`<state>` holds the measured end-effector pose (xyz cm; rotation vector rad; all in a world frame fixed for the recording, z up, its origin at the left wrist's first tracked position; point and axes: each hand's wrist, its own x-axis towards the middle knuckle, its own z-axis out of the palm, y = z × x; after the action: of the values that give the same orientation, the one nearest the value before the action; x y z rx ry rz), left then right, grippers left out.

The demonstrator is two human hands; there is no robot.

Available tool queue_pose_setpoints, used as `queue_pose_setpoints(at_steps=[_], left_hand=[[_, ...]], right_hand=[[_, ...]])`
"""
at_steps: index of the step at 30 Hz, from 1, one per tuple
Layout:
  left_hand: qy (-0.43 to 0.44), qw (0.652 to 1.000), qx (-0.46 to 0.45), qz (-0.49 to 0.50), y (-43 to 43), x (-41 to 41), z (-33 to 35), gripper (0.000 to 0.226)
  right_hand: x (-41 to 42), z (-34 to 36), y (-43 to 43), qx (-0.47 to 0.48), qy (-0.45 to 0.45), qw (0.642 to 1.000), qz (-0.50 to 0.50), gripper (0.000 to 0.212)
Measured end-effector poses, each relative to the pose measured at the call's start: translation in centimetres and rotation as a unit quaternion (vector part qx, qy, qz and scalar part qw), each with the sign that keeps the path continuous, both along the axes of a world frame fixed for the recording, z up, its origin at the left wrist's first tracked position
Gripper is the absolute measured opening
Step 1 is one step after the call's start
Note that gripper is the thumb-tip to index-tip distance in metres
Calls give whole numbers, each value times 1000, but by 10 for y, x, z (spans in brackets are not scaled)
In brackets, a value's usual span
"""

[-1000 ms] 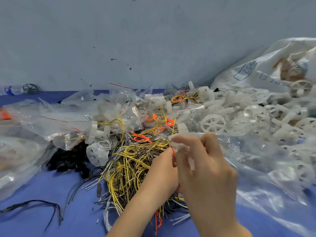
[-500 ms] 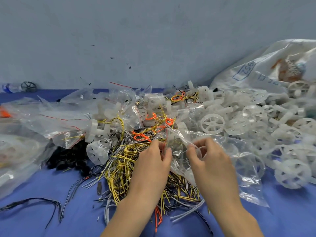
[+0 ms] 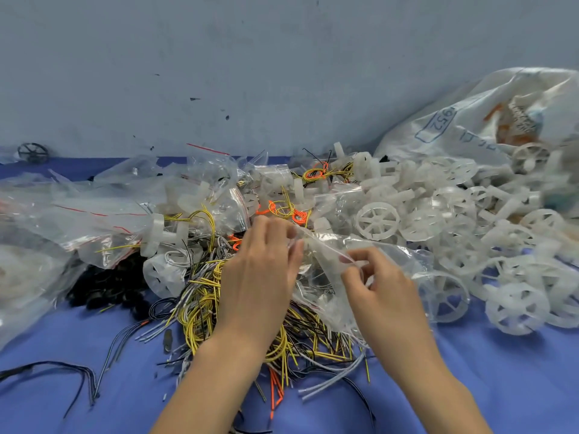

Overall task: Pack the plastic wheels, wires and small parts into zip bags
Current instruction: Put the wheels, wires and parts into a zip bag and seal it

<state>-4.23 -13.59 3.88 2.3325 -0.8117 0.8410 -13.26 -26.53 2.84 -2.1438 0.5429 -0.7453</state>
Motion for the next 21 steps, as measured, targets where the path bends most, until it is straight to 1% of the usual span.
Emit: queue_pose_setpoints(at_steps=[2,3,5,7,10,12,15,16,18,19,20,21], left_hand=[[-24,997,17,-68,2,-7,-2,12],[-16,993,33,-108,5,-10,-4,18],[23,979,77,-188,10,-15,-10,32],[71,964,112,-231,13,-22,-15,38],[109,948,134,-268,12,-31,-22,43],[110,943,142,-280,10,-36,-25,41],[70,945,165,-274,8,-39,-29,21],[68,943,185,-269,8,-39,-31,24],[85,935,227,-259,7,-39,-34,35],[100,931,235,-261,7,-38,-35,37],[124,928,225,-271,8,-37,-35,36],[155,926,196,-284,8,-37,-33,32]], right_hand=[[0,1,-3,12,-7,1000,1,14],[0,1,-3,17,-9,1000,1,14],[2,2,-4,23,-18,1000,-4,13],[3,4,-2,24,-34,999,-12,13],[3,9,3,13,-57,998,-27,14],[1,11,7,-5,-89,995,-41,14],[-2,18,15,-94,-156,981,-72,17],[-3,20,18,-130,-173,973,-86,17],[-4,22,22,-190,-179,959,-109,15],[-4,21,23,-210,-172,956,-111,14],[-3,19,24,-218,-161,957,-104,13],[-2,18,25,-212,-147,961,-96,14]])
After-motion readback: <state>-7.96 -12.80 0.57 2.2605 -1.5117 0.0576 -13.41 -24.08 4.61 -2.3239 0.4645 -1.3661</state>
